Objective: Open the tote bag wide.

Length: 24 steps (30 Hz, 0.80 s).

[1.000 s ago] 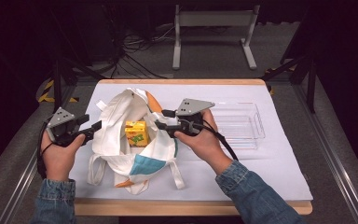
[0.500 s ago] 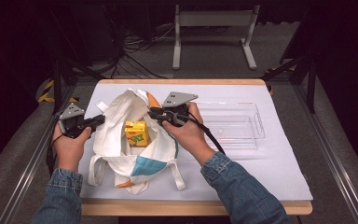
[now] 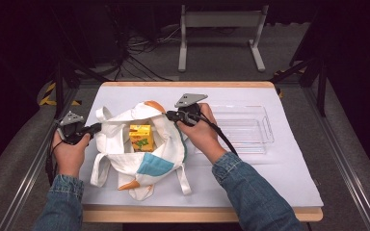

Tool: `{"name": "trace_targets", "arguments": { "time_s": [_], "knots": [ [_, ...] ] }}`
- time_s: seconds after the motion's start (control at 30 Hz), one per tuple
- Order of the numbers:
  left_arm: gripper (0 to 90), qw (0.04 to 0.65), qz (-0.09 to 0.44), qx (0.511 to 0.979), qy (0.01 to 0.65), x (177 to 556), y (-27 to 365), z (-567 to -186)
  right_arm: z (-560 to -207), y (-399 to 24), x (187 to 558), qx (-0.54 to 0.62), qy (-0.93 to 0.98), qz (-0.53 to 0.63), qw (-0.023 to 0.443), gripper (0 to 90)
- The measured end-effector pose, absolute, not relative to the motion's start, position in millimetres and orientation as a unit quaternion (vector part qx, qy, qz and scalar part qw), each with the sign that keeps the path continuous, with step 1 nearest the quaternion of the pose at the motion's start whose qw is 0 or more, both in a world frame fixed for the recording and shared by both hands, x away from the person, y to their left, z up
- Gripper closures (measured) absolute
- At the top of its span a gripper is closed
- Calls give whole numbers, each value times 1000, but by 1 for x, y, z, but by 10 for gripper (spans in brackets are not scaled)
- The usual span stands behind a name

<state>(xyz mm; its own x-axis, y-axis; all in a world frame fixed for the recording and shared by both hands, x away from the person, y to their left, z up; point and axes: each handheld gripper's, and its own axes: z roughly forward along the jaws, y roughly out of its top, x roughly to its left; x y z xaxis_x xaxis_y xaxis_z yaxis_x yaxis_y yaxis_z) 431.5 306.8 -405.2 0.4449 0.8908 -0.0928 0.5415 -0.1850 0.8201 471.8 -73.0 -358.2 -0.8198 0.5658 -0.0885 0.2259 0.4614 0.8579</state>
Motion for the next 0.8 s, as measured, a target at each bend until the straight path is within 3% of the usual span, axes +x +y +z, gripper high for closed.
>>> {"name": "trace_targets", "arguments": {
  "time_s": [0.67, 0.73, 0.8],
  "knots": [
    [888, 386, 163, 757, 501, 435, 305, -430, -376, -58, 482, 253, 893, 332, 170, 852],
    [851, 390, 165, 754, 503, 434, 306, -429, -375, -59, 482, 256, 890, 338, 167, 850],
    [739, 399, 180, 743, 506, 427, 311, -423, -369, -61, 479, 248, 884, 358, 171, 836]
  ]
}}
